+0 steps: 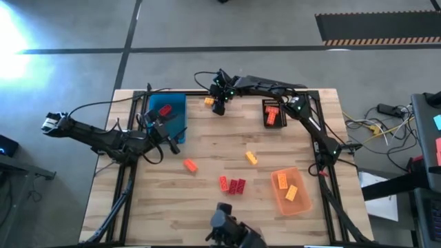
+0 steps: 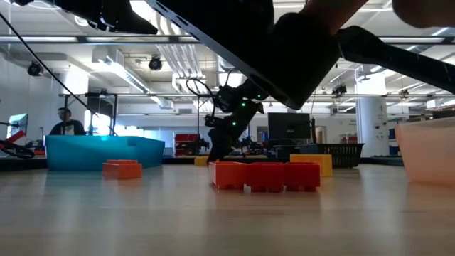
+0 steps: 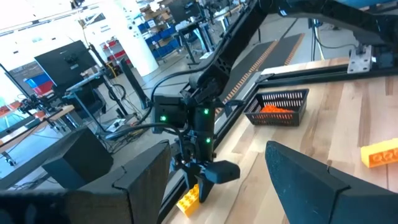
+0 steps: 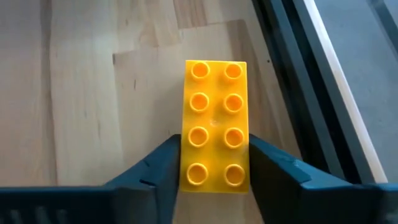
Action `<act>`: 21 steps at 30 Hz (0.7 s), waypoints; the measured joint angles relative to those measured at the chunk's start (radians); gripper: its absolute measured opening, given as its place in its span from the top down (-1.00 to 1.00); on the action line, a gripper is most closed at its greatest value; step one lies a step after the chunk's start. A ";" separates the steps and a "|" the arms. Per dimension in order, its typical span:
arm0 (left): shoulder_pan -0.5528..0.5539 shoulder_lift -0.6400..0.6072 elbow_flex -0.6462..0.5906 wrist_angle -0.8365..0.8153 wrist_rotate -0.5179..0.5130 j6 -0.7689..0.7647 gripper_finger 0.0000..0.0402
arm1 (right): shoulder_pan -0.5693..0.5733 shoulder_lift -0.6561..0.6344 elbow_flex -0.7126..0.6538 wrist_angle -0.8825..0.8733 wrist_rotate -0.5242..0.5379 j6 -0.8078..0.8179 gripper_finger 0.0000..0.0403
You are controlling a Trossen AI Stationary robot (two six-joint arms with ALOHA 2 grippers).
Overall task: Sort & place blocks by color
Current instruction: Put the yellow game piece into the orange bin
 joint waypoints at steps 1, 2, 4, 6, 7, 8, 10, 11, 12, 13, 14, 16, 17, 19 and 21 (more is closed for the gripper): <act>0.000 0.002 0.000 0.002 0.000 0.000 -0.23 | 0.001 0.000 0.000 0.001 0.000 0.000 0.31; 0.000 0.004 0.000 0.002 0.000 0.000 -0.23 | 0.002 0.000 -0.002 0.003 0.000 0.000 0.37; 0.000 0.004 0.000 0.000 0.000 0.000 -0.23 | 0.005 -0.001 -0.002 0.002 0.000 -0.001 0.37; 0.000 0.005 0.000 0.002 0.000 -0.002 -0.23 | 0.008 -0.001 -0.002 0.002 0.000 -0.001 0.37; 0.000 0.006 0.000 0.001 0.000 -0.002 -0.23 | 0.010 -0.002 -0.003 0.001 0.000 -0.001 0.37; 0.000 0.006 0.000 0.000 0.000 -0.002 -0.23 | 0.012 -0.003 -0.003 0.000 0.000 -0.001 0.37; 0.000 0.006 0.000 0.001 0.000 -0.002 -0.23 | 0.015 -0.009 -0.004 -0.009 0.001 0.000 0.37; 0.000 0.007 0.000 0.001 0.000 -0.002 -0.23 | 0.018 -0.014 -0.005 -0.012 0.001 0.000 0.37; 0.000 0.008 0.000 0.001 0.000 -0.002 -0.23 | 0.021 -0.023 -0.005 -0.017 0.002 0.000 0.37; 0.000 0.008 0.000 0.000 0.000 -0.003 -0.23 | 0.025 -0.034 -0.005 -0.028 0.003 -0.001 0.37; 0.000 0.010 0.000 0.001 0.000 -0.003 -0.23 | 0.032 -0.049 -0.005 -0.041 0.003 -0.005 0.37; 0.000 0.015 0.000 0.001 0.000 -0.004 -0.23 | 0.047 -0.083 -0.005 -0.065 0.002 -0.006 0.37; 0.000 0.015 -0.001 -0.001 0.000 -0.004 -0.23 | 0.056 -0.100 -0.005 -0.087 0.001 -0.007 0.37; 0.000 0.015 -0.001 0.001 0.000 -0.004 -0.23 | 0.075 -0.137 -0.006 -0.133 0.001 0.000 0.37; 0.000 0.018 -0.001 0.001 0.000 -0.004 -0.23 | 0.096 -0.176 -0.010 -0.172 0.001 0.025 0.37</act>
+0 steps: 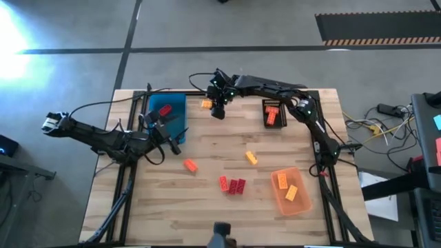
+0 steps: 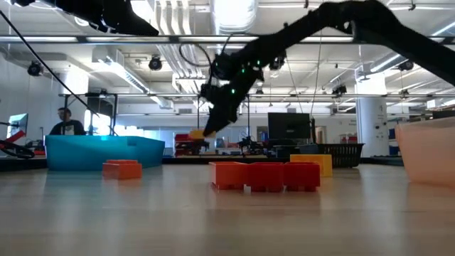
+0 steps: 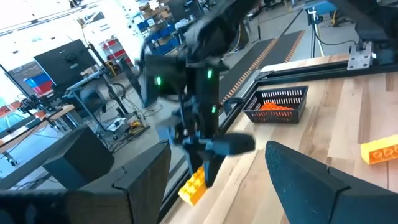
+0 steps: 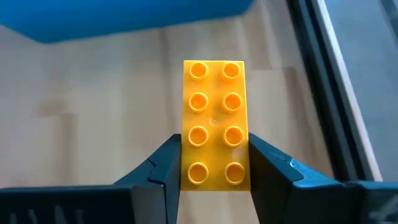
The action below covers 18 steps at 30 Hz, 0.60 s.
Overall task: Sort & place blocks by color
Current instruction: Put the yellow game piece into the orange bin
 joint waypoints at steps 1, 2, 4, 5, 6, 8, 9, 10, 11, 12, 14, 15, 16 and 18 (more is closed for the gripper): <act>0.000 0.001 0.000 -0.001 0.000 0.000 -0.23 | 0.012 -0.022 -0.005 -0.014 0.001 0.020 0.37; 0.000 0.001 0.000 -0.003 0.000 0.000 -0.23 | 0.027 -0.046 -0.013 -0.026 0.001 0.029 0.37; 0.000 0.003 0.000 0.001 0.000 -0.001 -0.23 | 0.059 -0.097 -0.030 -0.052 0.003 0.077 0.37; 0.000 0.003 0.000 -0.001 0.000 -0.001 -0.23 | 0.075 -0.122 -0.043 -0.058 0.015 0.120 0.37; -0.001 0.004 0.000 -0.002 0.000 -0.001 -0.23 | 0.090 -0.150 -0.059 -0.063 0.025 0.155 0.37; -0.001 0.004 0.000 -0.001 0.000 -0.001 -0.23 | 0.121 -0.210 -0.102 -0.093 0.027 0.219 0.37; -0.001 0.004 0.000 0.000 0.000 -0.001 -0.23 | 0.137 -0.243 -0.128 -0.100 0.028 0.247 0.37; -0.001 0.004 0.000 -0.002 0.000 -0.001 -0.23 | 0.154 -0.276 -0.156 -0.107 0.029 0.284 0.37; -0.001 0.004 0.000 -0.003 0.000 -0.001 -0.23 | 0.170 -0.308 -0.185 -0.115 0.034 0.319 0.37; -0.001 0.004 0.000 -0.001 0.000 -0.001 -0.23 | 0.188 -0.345 -0.219 -0.122 0.034 0.356 0.37; -0.001 0.004 0.000 -0.001 0.000 -0.001 -0.23 | 0.224 -0.415 -0.290 -0.133 0.035 0.425 0.37; -0.001 0.004 0.000 -0.001 0.000 0.000 -0.23 | 0.242 -0.447 -0.325 -0.141 0.037 0.460 0.37; -0.001 0.006 0.000 -0.001 0.000 0.000 -0.23 | 0.260 -0.479 -0.362 -0.150 0.043 0.498 0.37; -0.001 0.009 0.000 -0.001 0.000 0.000 -0.23 | 0.296 -0.542 -0.432 -0.177 0.054 0.574 0.37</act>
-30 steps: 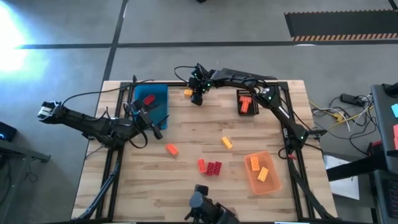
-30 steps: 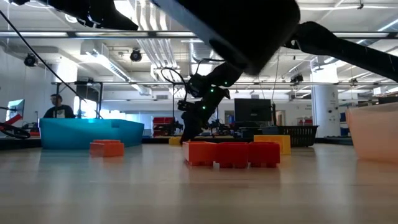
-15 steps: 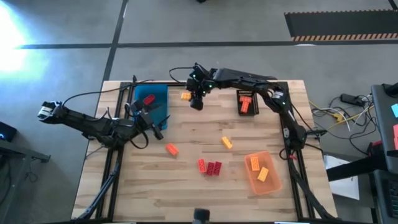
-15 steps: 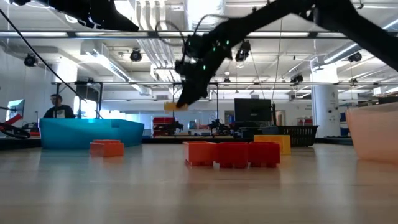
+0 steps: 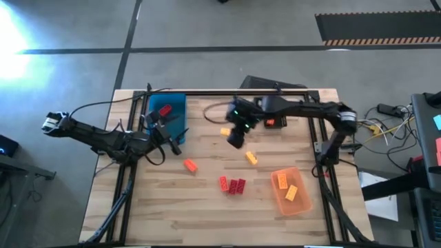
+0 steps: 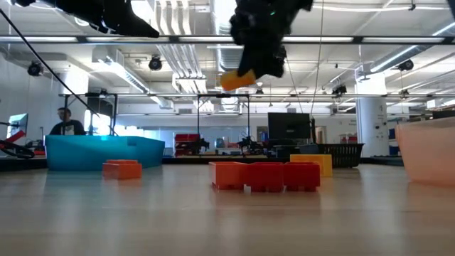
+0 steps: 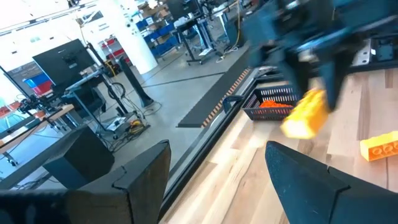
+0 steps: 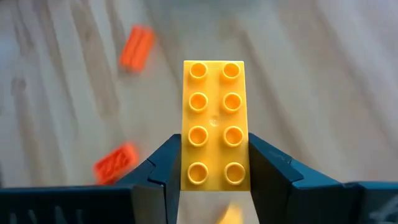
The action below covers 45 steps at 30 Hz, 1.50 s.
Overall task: Sort & place blocks by color
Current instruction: Put the yellow game piece into the orange bin, then put the orange game piece into the black bin
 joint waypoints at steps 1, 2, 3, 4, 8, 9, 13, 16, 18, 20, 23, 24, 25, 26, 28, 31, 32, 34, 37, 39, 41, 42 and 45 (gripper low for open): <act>0.000 0.002 0.000 0.000 0.000 0.000 -0.23 | 0.016 -0.030 -0.034 -0.013 0.005 0.043 0.37; 0.000 0.005 0.000 0.000 0.000 0.000 -0.23 | 0.034 -0.060 -0.067 -0.027 0.006 0.089 0.37; 0.000 0.008 0.000 0.000 0.000 0.000 -0.23 | 0.052 -0.091 -0.100 -0.043 0.006 0.133 0.37; 0.000 0.011 0.000 0.000 0.000 0.000 -0.23 | 0.070 -0.120 -0.131 -0.060 0.007 0.172 0.37; 0.000 0.025 0.000 0.000 0.000 0.001 -0.23 | 0.149 -0.226 -0.236 -0.149 -0.026 0.344 0.37; 0.000 0.027 0.000 0.000 0.000 0.001 -0.23 | 0.167 -0.250 -0.259 -0.174 -0.050 0.389 0.37; 0.000 0.030 0.000 0.000 0.000 0.002 -0.23 | 0.244 -0.339 -0.339 -0.259 -0.172 0.557 0.37; 0.000 0.026 0.000 0.001 0.000 0.002 -0.23 | 0.301 -0.395 -0.400 -0.301 -0.273 0.678 0.37; 0.001 0.024 0.000 0.000 0.000 0.002 -0.23 | 0.336 -0.428 -0.443 -0.310 -0.332 0.764 0.37; 0.001 0.023 0.000 0.001 0.000 0.001 -0.23 | 0.368 -0.453 -0.489 -0.312 -0.391 0.849 0.37; 0.001 0.025 0.000 0.000 0.000 0.002 -0.23 | 0.410 -0.467 -0.559 -0.312 -0.426 0.939 0.37; 0.001 0.025 0.000 0.000 0.000 0.001 -0.23 | 0.418 -0.468 -0.579 -0.312 -0.428 0.954 0.37; 0.001 0.025 0.000 0.001 0.000 0.001 -0.23 | 0.424 -0.468 -0.596 -0.312 -0.428 0.965 0.37; 0.001 0.026 0.000 0.001 0.000 0.001 -0.23 | 0.428 -0.466 -0.608 -0.311 -0.425 0.969 0.37; 0.001 0.026 0.000 0.000 0.000 0.001 -0.23 | 0.431 -0.464 -0.627 -0.309 -0.422 0.973 0.37; 0.000 0.025 0.000 0.001 0.000 0.001 -0.23 | 0.431 -0.464 -0.651 -0.308 -0.419 0.986 0.37; 0.000 0.025 0.000 0.000 0.000 0.001 -0.23 | 0.431 -0.464 -0.660 -0.308 -0.413 0.987 0.37; 0.000 0.027 0.000 0.001 0.000 0.001 -0.23 | 0.431 -0.464 -0.676 -0.309 -0.393 0.986 0.37; 0.000 0.027 0.000 0.000 0.000 0.001 -0.23 | 0.431 -0.464 -0.693 -0.308 -0.362 0.986 0.22; 0.000 0.026 0.000 0.000 0.000 0.001 -0.23 | 0.431 -0.464 -0.697 -0.307 -0.355 0.986 0.09; 0.000 0.026 0.000 0.000 0.000 0.001 -0.23 | 0.431 -0.464 -0.697 -0.307 -0.351 0.985 -0.02; 0.000 0.026 0.000 0.000 0.000 0.001 -0.23 | 0.431 -0.464 -0.697 -0.306 -0.351 0.985 -0.05; 0.000 0.026 0.000 0.000 0.000 0.001 -0.23 | 0.430 -0.464 -0.680 -0.306 -0.351 0.983 -0.11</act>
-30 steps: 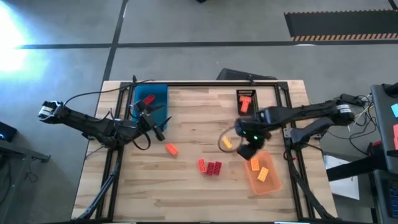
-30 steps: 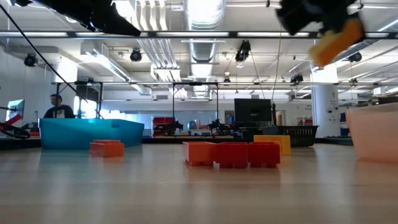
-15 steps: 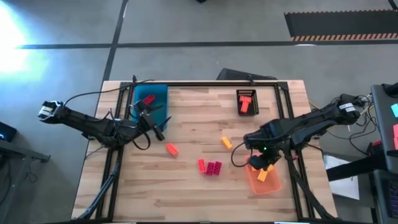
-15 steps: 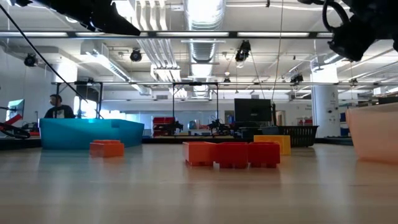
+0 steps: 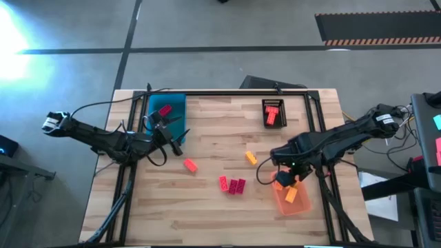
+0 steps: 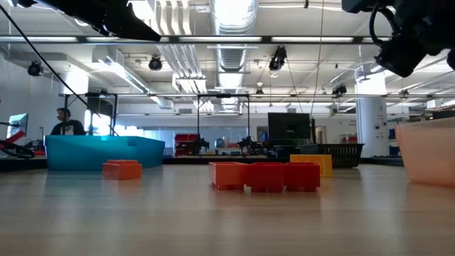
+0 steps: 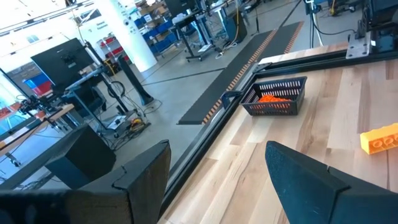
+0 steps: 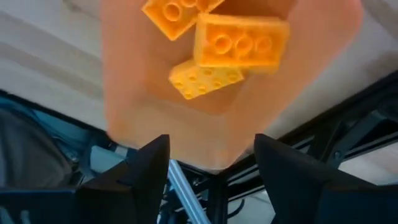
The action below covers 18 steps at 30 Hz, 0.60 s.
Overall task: Sort & place blocks by color
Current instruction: Put the orange game piece into the black bin
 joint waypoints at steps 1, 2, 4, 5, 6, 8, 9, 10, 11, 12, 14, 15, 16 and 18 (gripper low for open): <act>0.000 0.000 0.000 0.000 0.000 -0.001 -0.23 | -0.002 0.000 0.010 0.001 0.002 -0.001 -0.12; 0.000 0.000 0.000 0.000 0.000 -0.001 -0.23 | -0.002 0.000 0.022 0.002 0.009 -0.004 -0.12; 0.000 0.001 0.000 0.000 0.000 -0.004 -0.23 | -0.003 0.000 0.051 0.003 0.044 -0.011 -0.12; 0.000 0.001 0.000 0.000 0.000 -0.011 -0.23 | -0.006 0.000 0.068 0.006 0.076 -0.015 -0.12; 0.000 0.001 0.000 0.000 0.000 -0.021 -0.23 | -0.009 0.000 0.083 0.008 0.114 -0.019 -0.11; 0.000 0.001 0.000 0.000 0.000 -0.026 -0.23 | -0.016 0.000 0.115 0.009 0.208 -0.029 -0.10; 0.000 0.002 0.000 0.000 0.000 -0.027 -0.23 | -0.020 0.000 0.133 0.012 0.259 -0.039 -0.10; 0.000 0.003 0.000 0.001 0.000 -0.027 -0.23 | -0.023 0.000 0.149 0.015 0.311 -0.045 -0.09; 0.000 0.003 0.000 0.000 0.000 -0.027 -0.23 | -0.026 0.000 0.162 0.017 0.360 -0.049 -0.09; 0.000 0.003 0.000 0.000 0.000 -0.027 -0.23 | -0.028 0.000 0.174 0.021 0.410 -0.059 -0.09; 0.000 0.004 0.000 0.001 0.000 -0.031 -0.23 | -0.031 0.000 0.197 0.036 0.499 -0.082 -0.09; 0.000 0.005 0.000 0.001 0.000 -0.040 -0.23 | -0.032 0.000 0.209 0.041 0.546 -0.097 -0.09; 0.000 0.005 0.000 0.000 0.001 -0.053 -0.23 | -0.033 0.000 0.218 0.046 0.594 -0.102 -0.09; 0.000 0.005 0.000 0.001 0.001 -0.075 -0.23 | -0.033 0.000 0.232 0.080 0.678 -0.102 -0.09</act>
